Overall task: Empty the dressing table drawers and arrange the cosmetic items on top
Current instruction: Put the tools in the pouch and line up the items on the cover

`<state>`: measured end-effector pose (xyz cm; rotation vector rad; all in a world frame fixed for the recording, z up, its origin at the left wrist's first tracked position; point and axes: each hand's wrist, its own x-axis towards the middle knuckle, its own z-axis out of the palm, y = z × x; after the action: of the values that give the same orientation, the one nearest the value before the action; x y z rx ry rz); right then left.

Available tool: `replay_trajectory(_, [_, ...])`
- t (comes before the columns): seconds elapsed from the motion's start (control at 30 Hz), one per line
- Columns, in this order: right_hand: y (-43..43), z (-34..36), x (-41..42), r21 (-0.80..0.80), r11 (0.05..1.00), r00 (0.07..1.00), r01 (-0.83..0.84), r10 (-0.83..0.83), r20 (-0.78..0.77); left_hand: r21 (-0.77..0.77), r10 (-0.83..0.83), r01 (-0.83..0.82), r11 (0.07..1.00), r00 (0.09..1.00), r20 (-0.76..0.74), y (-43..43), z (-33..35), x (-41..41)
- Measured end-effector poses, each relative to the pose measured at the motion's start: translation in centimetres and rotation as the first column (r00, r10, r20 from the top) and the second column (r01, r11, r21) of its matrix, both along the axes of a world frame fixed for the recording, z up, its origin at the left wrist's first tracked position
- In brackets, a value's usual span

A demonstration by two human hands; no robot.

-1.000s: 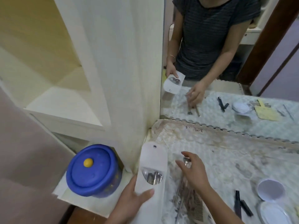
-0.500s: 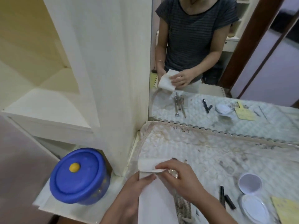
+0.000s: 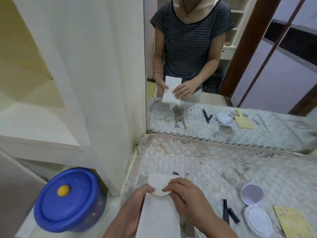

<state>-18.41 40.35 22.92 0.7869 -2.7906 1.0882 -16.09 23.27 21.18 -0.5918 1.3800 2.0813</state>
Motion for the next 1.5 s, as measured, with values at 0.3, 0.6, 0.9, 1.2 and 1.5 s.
replay_trajectory(0.3, [0.1,-0.3,0.5,0.180,0.982,0.996,-0.058,0.068,-0.050,-0.096,0.133,-0.149,0.984,0.979,-0.155,1.9,0.6,-0.1])
replay_trajectory(0.6, [1.2,-0.7,1.0,-0.343,0.875,0.858,0.340,-0.139,0.495,-0.159,0.235,-0.266,0.951,0.954,-0.187,2.3,0.0,-0.2])
replay_trajectory(0.9, [-1.3,-1.2,2.0,-0.383,0.736,0.526,0.558,0.043,0.849,-0.281,0.175,-0.259,0.924,0.940,-0.291,2.5,-1.3,0.8])
replay_trajectory(1.2, [-1.3,-4.1,1.7,-0.120,0.826,0.583,0.550,-0.278,0.763,-0.389,0.171,-0.299,0.871,0.928,-0.332,-0.2,-3.9,-0.1])
replay_trajectory(1.5, [-2.9,-7.7,-0.6,0.307,0.896,0.801,0.322,-0.431,0.416,-0.914,-0.470,-0.169,0.369,0.814,-0.341,-1.1,-7.8,-0.2])
